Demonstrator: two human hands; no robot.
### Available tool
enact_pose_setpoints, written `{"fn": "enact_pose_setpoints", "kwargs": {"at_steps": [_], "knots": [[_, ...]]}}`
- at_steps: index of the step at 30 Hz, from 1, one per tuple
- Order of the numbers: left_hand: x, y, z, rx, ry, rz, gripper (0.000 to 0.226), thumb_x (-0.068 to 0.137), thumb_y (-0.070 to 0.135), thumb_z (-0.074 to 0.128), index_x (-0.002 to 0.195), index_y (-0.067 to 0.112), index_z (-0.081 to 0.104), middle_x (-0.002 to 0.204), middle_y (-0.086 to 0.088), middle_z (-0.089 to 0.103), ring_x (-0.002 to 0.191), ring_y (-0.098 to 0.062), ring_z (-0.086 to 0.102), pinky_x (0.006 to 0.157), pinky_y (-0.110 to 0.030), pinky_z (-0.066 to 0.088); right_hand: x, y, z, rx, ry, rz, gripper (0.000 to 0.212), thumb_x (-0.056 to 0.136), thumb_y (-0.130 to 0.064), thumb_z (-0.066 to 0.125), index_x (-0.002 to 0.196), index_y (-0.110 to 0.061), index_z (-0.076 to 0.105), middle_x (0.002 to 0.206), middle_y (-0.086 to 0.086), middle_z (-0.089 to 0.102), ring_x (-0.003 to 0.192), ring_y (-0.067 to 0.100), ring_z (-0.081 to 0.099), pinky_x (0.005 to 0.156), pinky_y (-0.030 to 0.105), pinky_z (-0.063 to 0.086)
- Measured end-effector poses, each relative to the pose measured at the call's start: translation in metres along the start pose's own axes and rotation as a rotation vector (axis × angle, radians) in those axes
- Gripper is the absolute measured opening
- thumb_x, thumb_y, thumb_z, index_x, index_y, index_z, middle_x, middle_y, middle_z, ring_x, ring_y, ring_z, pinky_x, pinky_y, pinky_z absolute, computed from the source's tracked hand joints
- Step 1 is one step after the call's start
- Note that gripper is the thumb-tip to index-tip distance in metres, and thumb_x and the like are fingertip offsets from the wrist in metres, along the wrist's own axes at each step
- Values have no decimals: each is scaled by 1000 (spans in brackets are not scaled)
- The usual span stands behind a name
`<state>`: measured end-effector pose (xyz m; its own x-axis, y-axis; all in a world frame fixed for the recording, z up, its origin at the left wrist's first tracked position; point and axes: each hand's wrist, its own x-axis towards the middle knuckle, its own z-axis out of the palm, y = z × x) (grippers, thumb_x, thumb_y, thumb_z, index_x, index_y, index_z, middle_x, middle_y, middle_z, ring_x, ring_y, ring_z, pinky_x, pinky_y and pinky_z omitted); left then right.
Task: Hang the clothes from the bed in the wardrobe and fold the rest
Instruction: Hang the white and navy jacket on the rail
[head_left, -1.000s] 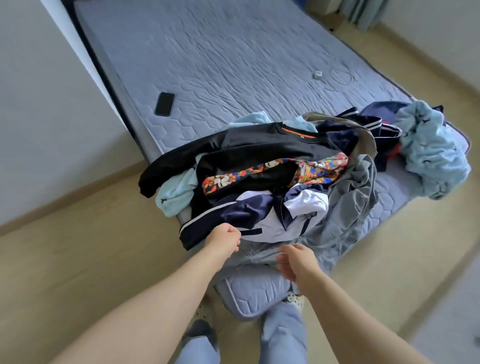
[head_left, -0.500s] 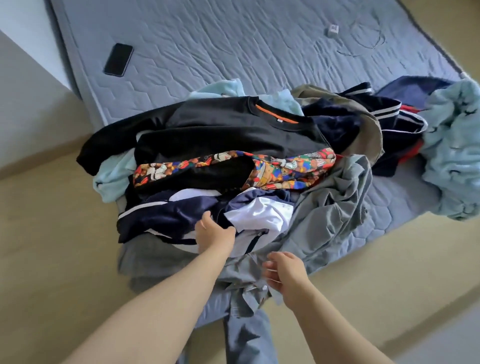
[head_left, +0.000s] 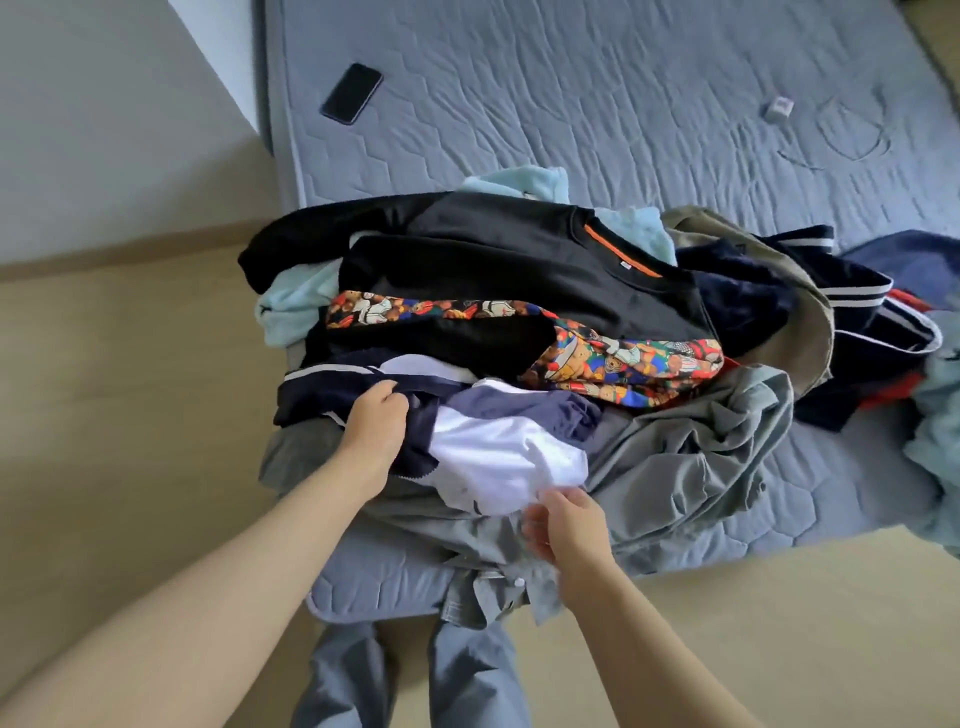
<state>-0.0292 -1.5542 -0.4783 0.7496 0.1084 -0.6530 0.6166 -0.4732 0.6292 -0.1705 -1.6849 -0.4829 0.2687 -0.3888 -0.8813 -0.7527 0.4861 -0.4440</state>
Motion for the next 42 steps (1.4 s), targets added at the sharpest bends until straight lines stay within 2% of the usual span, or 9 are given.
{"fn": "enact_pose_setpoints", "kwargs": {"at_steps": [4,10,13,17,22,27,31,35,42], "knots": [[-30,35,-62,-103,-35,-1,29,90,5,32,80,17,56,82,-6,52,80,-23,46,68,-31,35,-38,-42,33,-224,37,-297,23,85,-7,43,104,-4,55,81,5,55,74,25,53,68,35,43],[-84,61,-163,-106,-237,157,27,80,6,37,87,5,63,80,-22,51,74,-35,49,63,-27,31,-97,-74,102,-812,1,-806,67,83,-14,54,141,-38,29,148,-4,27,128,30,33,99,37,33],[-99,68,-210,-138,-307,224,26,86,-2,34,71,11,51,71,-10,45,66,-20,40,59,-29,29,-126,-77,141,-1014,-156,-929,63,81,-18,58,136,-40,37,146,-8,30,131,29,30,102,39,29],[-105,70,-263,-376,-137,185,15,95,15,47,81,13,52,75,-7,54,64,-16,50,53,-22,39,-174,-77,181,-603,-217,-961,30,81,-11,59,106,-26,52,120,-2,54,110,19,51,90,32,43],[-114,71,-306,-510,-29,172,23,98,22,45,77,14,53,75,-6,55,70,-19,52,66,-28,41,-227,-71,218,-404,-725,-829,54,71,-15,71,118,-24,45,103,-15,54,90,-7,53,63,3,42],[-137,82,-334,-472,-131,336,20,96,22,49,80,13,58,73,-6,60,63,-17,59,54,-23,48,-245,-88,244,-631,-463,-1091,10,90,-16,56,93,-24,52,77,-15,54,71,5,51,59,16,38],[-144,90,-358,-563,-44,497,20,97,19,47,81,17,60,75,3,70,65,-11,66,51,-19,49,-260,-117,238,-315,-565,-980,15,90,-12,51,80,-20,57,70,-8,57,73,11,50,61,19,37],[-135,89,-352,-135,126,655,46,89,1,53,123,31,46,119,13,44,104,-7,49,74,-13,42,-279,-142,222,-118,-828,-917,26,72,-17,46,80,-21,71,81,4,71,84,19,64,79,30,49],[-115,73,-307,180,73,465,63,69,18,73,126,23,47,112,2,61,102,-21,58,83,-33,49,-307,-166,193,200,-986,-786,57,78,-2,25,35,-14,62,41,-2,56,39,10,56,42,11,42]]}}
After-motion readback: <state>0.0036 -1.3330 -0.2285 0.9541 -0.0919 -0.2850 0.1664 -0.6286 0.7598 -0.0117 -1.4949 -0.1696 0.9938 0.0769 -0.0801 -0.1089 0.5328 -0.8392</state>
